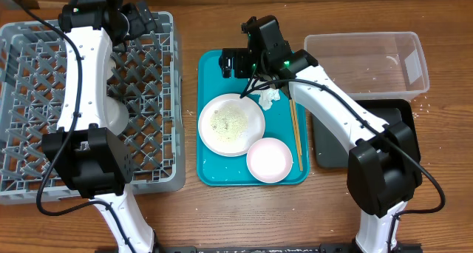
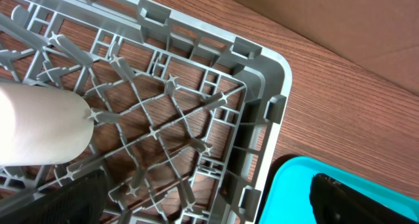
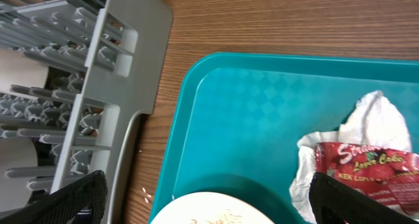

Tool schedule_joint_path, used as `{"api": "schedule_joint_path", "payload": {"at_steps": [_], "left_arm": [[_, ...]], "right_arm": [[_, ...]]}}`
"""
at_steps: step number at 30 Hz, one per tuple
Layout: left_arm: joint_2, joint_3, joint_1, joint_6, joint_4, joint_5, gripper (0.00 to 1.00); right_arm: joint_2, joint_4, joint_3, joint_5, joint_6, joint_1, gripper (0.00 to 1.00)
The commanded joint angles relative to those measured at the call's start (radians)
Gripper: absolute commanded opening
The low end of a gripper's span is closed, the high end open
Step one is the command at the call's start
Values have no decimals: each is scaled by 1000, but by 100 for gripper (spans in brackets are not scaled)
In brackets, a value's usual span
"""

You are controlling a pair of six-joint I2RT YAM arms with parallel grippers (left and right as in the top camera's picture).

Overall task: Sort waste into correct bins and load items into the dishwasher
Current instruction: 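Lift the red wrapper off the tray with the right gripper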

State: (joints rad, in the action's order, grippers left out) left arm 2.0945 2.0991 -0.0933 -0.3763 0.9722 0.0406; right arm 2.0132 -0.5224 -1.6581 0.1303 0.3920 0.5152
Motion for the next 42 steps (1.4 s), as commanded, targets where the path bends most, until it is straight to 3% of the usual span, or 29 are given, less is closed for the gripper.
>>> {"api": "schedule_joint_path", "payload": {"at_steps": [1,15,27,42], "left_arm": [[-15,12,-3,-17,-3,-7,100],[-15,12,-3,-17,-3,-7,100],[-15,12,-3,-17,-3,-7,100],[-15,12,-3,-17,-3,-7,100]], "right_arm": [[8,-13,3,-26,5,1,100],[47,-6,3,-29,5,4,100],[76,-9,3,-296,11,4,100],[76,-148,-23,-355,255,0,100]]}}
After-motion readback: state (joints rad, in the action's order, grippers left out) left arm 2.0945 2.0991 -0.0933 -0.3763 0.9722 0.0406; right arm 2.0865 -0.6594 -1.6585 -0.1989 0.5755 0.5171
